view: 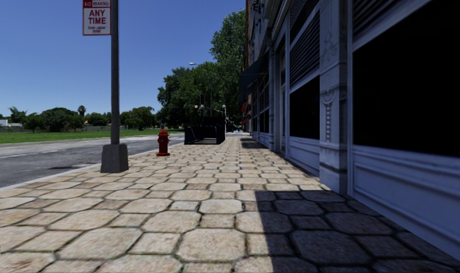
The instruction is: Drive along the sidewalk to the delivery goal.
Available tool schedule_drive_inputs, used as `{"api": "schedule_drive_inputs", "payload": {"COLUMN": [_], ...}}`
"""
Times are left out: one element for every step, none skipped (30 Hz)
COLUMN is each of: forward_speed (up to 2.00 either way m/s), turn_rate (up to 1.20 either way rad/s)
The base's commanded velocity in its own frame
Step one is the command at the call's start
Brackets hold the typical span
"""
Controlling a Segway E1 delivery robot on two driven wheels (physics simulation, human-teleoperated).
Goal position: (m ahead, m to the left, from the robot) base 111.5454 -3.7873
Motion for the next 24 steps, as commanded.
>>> {"api": "schedule_drive_inputs", "payload": {"forward_speed": [1.98, 2.00, 2.00, 2.00, 2.00, 2.00, 2.00, 2.00, 2.00, 2.00, 2.00, 2.00, 2.00, 2.00, 2.00, 2.00, 2.00, 2.00, 2.00, 2.00, 2.00, 2.00, 2.00, 2.00], "turn_rate": [0.00, 0.00, 0.00, 0.00, 0.00, 0.00, 0.00, 0.00, 0.00, 0.00, 0.00, 0.00, 0.00, 0.00, 0.00, 0.00, 0.00, 0.00, 0.00, 0.00, 0.00, 0.00, 0.00, 0.00]}}
